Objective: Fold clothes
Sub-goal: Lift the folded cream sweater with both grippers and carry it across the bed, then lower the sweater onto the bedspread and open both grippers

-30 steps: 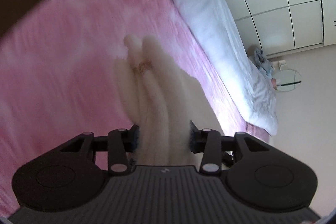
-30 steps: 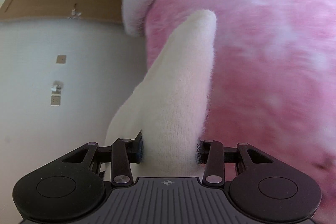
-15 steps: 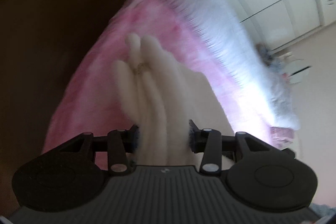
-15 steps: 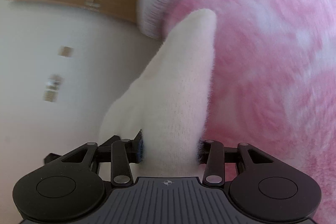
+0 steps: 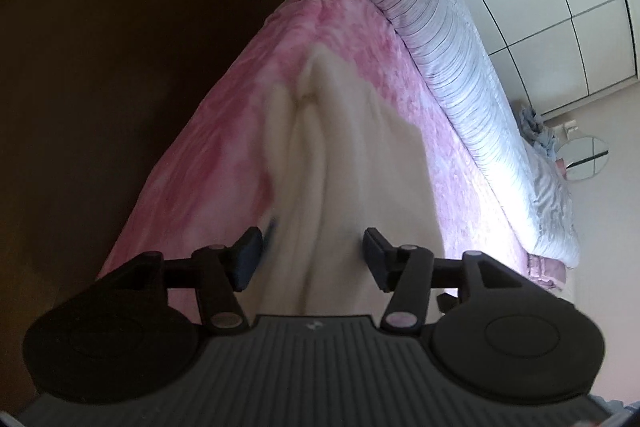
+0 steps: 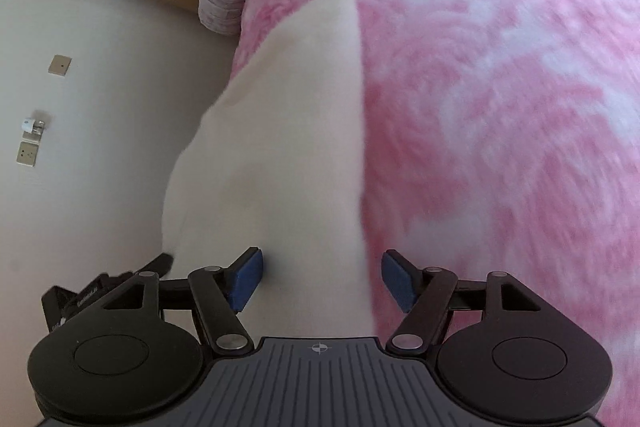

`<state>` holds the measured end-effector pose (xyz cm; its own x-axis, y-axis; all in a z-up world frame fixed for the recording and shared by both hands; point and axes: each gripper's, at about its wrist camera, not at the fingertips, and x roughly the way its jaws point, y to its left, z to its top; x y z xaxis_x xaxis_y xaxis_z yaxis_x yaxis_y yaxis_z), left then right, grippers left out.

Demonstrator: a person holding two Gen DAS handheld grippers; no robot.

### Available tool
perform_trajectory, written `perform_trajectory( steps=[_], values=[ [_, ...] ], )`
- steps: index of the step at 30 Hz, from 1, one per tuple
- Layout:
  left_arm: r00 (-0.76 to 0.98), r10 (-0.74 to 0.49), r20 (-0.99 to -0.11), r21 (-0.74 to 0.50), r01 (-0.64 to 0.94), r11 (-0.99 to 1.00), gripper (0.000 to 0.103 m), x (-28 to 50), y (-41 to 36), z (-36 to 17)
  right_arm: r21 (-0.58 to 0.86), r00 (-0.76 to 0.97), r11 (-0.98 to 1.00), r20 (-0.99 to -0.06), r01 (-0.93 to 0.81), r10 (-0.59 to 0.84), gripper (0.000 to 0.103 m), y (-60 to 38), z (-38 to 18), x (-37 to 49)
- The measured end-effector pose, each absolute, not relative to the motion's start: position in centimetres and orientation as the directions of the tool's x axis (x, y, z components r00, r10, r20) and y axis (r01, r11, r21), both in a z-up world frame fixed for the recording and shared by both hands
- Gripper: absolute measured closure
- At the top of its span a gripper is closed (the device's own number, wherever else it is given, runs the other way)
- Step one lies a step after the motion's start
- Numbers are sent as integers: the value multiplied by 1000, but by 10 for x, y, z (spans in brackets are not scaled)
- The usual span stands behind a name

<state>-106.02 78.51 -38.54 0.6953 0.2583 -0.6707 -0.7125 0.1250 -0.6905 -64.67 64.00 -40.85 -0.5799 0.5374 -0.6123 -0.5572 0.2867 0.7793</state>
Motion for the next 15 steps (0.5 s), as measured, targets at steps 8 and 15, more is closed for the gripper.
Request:
perform_trajectory(
  steps=[8, 15],
  values=[
    [654, 315, -688, -611, -756, 234, 72, -1058, 778, -386, 766, -549, 248, -610, -593, 572, 67, 640, -399, -658],
    [572, 334, -749, -528, -820, 220, 67, -1052, 770, -367, 668, -484, 249, -703, -701, 521, 55, 626, -382, -665]
  ],
)
